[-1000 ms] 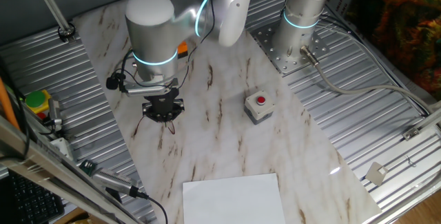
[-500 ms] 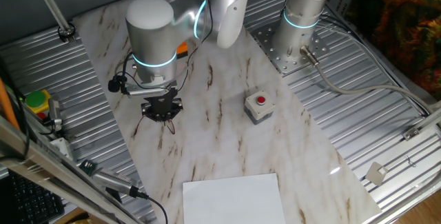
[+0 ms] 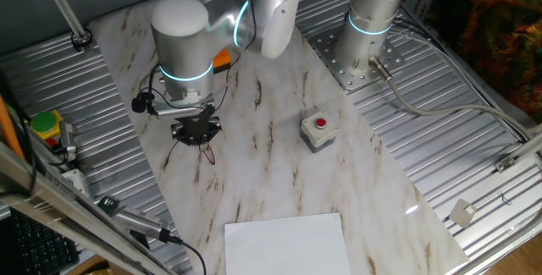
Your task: Unfold the leg of the glasses (with one hand)
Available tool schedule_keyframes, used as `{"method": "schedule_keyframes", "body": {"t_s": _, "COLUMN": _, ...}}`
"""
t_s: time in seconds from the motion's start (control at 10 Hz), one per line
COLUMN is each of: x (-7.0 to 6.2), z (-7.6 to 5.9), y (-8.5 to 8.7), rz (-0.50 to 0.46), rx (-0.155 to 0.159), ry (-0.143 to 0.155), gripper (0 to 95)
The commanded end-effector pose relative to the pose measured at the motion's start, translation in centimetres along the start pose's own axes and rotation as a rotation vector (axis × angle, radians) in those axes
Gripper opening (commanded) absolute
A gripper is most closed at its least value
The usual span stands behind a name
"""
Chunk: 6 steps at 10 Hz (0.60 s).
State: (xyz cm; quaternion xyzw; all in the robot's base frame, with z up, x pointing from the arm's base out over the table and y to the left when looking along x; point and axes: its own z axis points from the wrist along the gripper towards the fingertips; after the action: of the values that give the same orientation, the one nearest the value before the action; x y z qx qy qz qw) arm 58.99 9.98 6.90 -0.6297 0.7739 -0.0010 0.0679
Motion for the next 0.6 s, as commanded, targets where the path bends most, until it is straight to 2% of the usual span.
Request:
{"method": "schedule_keyframes", "body": {"t_s": 0.1, "x": 0.09, "z": 0.1, "y": -0.3, "rz": -0.017, "rx": -0.005, "ry": 0.001, "gripper": 0.0}}
{"method": "schedule_keyframes", "body": {"t_s": 0.6, "x": 0.79, "z": 0.96, "y": -0.29, "rz": -0.039, "rx": -0.001, "ry": 0.0, "gripper": 0.0}}
